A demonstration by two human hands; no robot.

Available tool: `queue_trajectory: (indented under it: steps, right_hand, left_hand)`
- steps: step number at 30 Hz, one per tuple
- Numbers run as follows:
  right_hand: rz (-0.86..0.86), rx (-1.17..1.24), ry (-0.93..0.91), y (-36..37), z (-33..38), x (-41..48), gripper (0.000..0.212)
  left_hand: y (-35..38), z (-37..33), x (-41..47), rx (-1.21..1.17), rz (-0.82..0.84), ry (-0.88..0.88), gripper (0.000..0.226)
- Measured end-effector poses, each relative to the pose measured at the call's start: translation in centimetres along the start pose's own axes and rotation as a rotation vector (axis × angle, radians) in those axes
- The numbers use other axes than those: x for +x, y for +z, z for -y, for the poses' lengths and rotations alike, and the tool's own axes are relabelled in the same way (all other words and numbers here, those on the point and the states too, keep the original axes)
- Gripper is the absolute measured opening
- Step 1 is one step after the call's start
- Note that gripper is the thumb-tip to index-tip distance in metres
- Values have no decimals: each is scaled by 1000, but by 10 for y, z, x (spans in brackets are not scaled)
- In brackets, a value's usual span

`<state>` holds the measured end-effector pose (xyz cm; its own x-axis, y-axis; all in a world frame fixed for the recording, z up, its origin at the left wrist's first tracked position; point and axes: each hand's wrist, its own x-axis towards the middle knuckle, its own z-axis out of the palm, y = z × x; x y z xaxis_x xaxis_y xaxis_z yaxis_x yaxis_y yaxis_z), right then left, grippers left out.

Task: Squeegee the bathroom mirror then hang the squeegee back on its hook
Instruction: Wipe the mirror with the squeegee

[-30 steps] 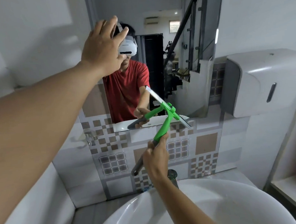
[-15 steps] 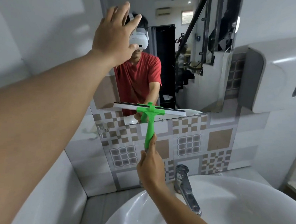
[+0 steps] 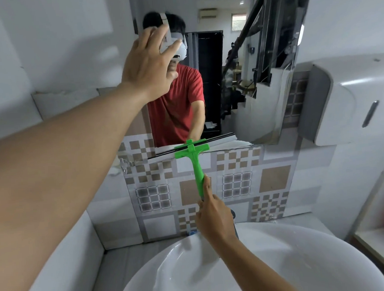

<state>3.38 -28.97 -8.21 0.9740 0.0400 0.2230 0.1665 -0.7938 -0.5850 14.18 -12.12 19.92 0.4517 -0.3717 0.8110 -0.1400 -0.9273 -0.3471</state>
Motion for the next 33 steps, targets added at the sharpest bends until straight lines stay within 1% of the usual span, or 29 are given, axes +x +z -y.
queue_trajectory:
  steps: [4, 9, 13, 19, 20, 23, 24, 26, 28, 30, 31, 33]
  right_hand:
    - [31, 24, 28, 3, -3, -5, 86]
    - [47, 51, 45, 3, -2, -9, 86]
    - [61, 51, 30, -3, 5, -12, 81]
    - [119, 55, 20, -23, 3, -25, 65]
    - [127, 51, 12, -30, 3, -28, 58]
    - [161, 30, 27, -58, 6, -30, 28]
    - [178, 9, 29, -70, 7, -29, 23]
    - [202, -64, -1, -97, 9, -24, 23]
    - [207, -155, -57, -128, 13, -17, 24]
    - [216, -250, -133, -159, 19, -10, 24]
    - [216, -294, -164, -173, 21, -7, 24]
    - [202, -397, -215, -199, 25, -2, 26]
  left_hand:
    - [5, 0, -4, -23, 22, -10, 64]
    - [7, 1, -4, -22, 21, 1, 63]
    - [5, 0, -4, -29, 37, -2, 64]
    - [0, -4, -2, -48, 56, -17, 60]
    - [-2, -5, -3, -51, 64, -19, 59]
    - [-11, -9, -5, -81, 70, -23, 51]
    - [-15, -12, -7, -99, 68, -28, 48]
    - [-24, -21, -11, -145, 68, -33, 48]
    - [-33, -36, -19, -253, 88, -23, 49]
    - [-43, -55, -30, -395, 110, 4, 40]
    - [-48, -66, -37, -468, 138, 7, 33]
    - [-65, -88, -51, -627, 291, -40, 28]
